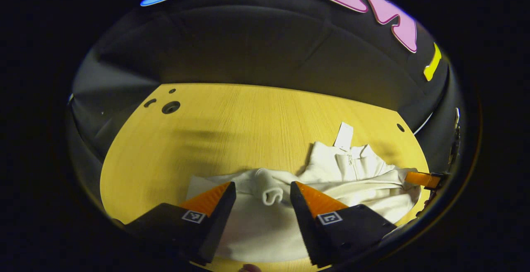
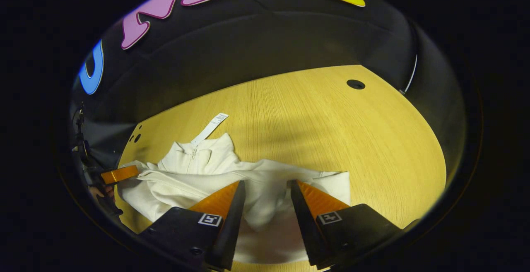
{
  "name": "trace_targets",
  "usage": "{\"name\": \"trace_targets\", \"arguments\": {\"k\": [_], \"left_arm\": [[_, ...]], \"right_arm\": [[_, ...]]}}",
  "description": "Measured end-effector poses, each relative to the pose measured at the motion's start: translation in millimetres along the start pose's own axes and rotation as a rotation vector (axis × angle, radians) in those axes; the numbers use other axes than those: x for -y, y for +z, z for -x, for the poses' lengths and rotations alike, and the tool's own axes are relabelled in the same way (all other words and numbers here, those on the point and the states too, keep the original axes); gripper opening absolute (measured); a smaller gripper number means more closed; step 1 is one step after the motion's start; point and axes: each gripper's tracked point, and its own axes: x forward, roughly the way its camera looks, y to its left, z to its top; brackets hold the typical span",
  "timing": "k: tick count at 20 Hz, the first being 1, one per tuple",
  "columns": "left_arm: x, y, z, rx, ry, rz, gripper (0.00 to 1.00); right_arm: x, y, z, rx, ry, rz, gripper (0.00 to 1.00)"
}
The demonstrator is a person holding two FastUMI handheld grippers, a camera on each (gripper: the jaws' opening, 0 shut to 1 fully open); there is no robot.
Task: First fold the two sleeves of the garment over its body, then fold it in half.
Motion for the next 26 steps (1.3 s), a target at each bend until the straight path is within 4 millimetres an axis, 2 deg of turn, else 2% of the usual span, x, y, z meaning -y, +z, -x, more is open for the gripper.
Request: {"name": "trace_targets", "arguments": {"k": [2,4,7,12,16,20,23,24,25,26], "left_arm": [[1,4,9,0.015,0.009,-0.011,0.9],[-1,9,21,0.042,0.022,-0.025,0.9],[10,17,45,0.088,-0.009,-0.027,0.91],[20,22,89,0.153,-0.023,-0.058,0.91],[37,8,123,0.172,-0.048,-0.064,0.91],[52,-4,153,0.192,-0.077,-0.034,0.91],[55,-22,174,0.201,-0.076,-0.028,0.91],[54,-28,181,0.2,-0.073,-0.023,0.86],[55,-35,187,0.197,-0.073,-0.014,0.91],[57,-43,193,0.19,-0.074,-0.007,0.91]], "right_arm": [[0,7,11,0.024,0.001,-0.007,0.76],[-2,15,24,0.055,0.003,-0.009,0.81],[-7,25,51,0.101,0.022,-0.001,0.92],[-16,27,93,0.143,0.065,0.05,0.92],[-23,21,120,0.167,0.09,0.109,0.92],[-41,14,149,0.195,0.136,0.117,0.92],[-59,1,172,0.22,0.175,0.165,0.92],[-65,-6,179,0.224,0.194,0.183,0.92],[-72,-15,186,0.219,0.217,0.198,0.92],[-76,-24,191,0.215,0.238,0.211,0.92]]}}
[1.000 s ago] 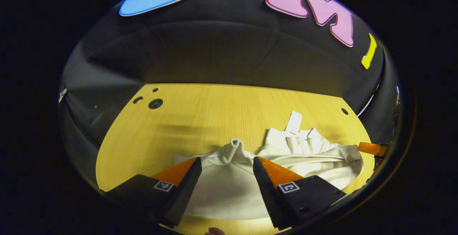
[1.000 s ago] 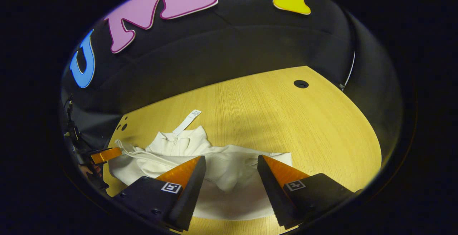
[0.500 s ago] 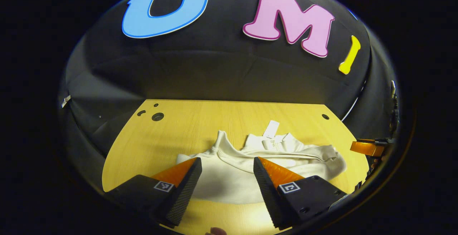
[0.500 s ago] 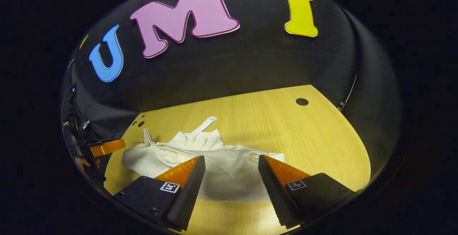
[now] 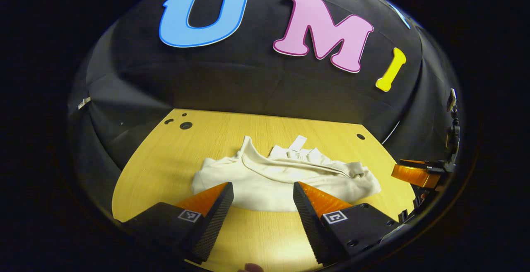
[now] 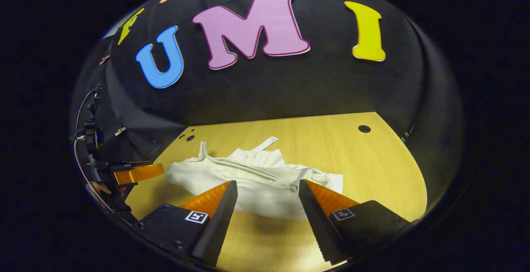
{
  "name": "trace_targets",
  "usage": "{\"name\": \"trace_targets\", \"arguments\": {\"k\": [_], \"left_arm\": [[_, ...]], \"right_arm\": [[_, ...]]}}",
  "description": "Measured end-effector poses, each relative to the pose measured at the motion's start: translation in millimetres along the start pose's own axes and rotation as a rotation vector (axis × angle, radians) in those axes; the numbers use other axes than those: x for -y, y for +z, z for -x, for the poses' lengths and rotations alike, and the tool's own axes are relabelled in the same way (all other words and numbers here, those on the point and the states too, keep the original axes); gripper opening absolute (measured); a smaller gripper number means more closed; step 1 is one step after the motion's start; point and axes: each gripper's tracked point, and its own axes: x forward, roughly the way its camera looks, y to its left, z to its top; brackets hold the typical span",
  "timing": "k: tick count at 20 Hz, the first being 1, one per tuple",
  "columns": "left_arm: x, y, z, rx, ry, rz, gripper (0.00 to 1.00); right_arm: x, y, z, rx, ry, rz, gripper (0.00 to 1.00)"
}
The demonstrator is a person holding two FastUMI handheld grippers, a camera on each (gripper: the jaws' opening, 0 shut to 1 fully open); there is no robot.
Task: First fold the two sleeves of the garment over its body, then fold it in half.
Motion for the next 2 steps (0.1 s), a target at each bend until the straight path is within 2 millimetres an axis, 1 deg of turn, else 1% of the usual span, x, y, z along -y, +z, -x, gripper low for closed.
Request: {"name": "trace_targets", "arguments": {"k": [2], "left_arm": [[-0.5,-12.9,14.0,-0.01,0.009,0.008,0.91]], "right_arm": [[-13.1,-7.7,9.5,-0.004,0.038,-0.007,0.92]]}}
